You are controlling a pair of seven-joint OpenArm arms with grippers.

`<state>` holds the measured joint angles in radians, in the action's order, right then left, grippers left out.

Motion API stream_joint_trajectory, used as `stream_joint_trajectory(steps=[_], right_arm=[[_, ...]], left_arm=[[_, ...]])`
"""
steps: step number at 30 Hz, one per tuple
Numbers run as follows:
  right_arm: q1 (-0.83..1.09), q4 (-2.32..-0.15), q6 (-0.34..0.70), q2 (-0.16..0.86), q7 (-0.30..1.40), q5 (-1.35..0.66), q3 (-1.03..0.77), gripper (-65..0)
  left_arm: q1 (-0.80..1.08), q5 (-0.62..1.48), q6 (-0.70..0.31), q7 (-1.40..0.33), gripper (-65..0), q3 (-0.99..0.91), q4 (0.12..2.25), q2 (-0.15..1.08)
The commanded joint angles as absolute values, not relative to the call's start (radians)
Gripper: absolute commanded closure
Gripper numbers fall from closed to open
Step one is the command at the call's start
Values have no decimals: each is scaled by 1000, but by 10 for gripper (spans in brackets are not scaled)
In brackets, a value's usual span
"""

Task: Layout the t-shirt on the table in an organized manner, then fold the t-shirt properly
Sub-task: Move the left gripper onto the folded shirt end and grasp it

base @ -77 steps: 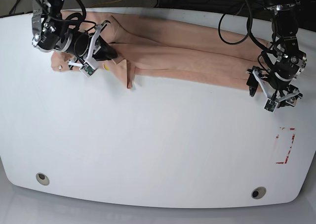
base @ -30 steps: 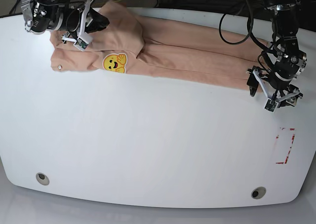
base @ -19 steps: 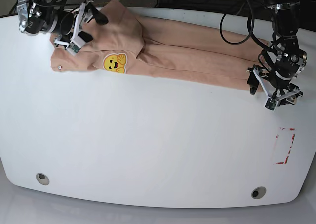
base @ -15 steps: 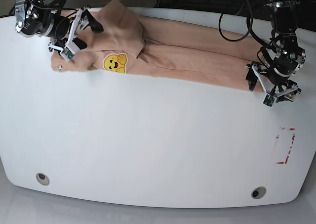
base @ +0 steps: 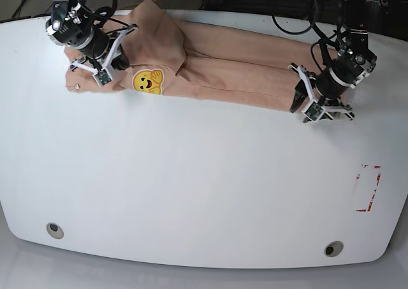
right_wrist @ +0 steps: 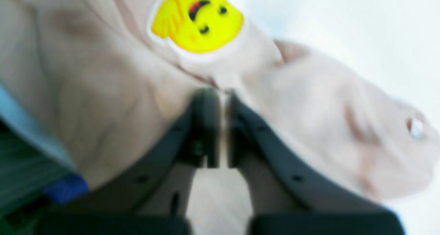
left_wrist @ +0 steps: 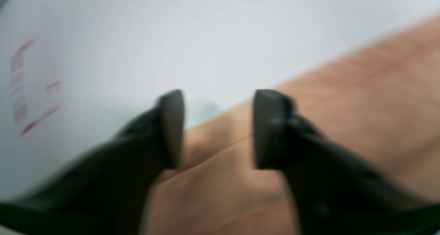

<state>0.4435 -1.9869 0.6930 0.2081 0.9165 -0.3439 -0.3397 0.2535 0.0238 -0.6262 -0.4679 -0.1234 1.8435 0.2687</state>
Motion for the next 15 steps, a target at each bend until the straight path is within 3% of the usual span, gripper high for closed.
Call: stream_joint_trajectory(steps=[1,3,6,15], right_arm=[[438,-2006,698,185,898,-315,-346,0],[435,-2006,698,162,898,-298,-341,-11],[435,-2006,698,145,898,-295,-340,0],[475,-2006,698,143,898,-295,-346,0]], left_arm=[[274,30,-616,-427,-54,-131,1863,277],[283,30,-616,-427,0,-131,1862,278],[300,31,-618,-427,-27,-134,1868,278],[404,31,-618,-429,-23,-145,1885,277]])
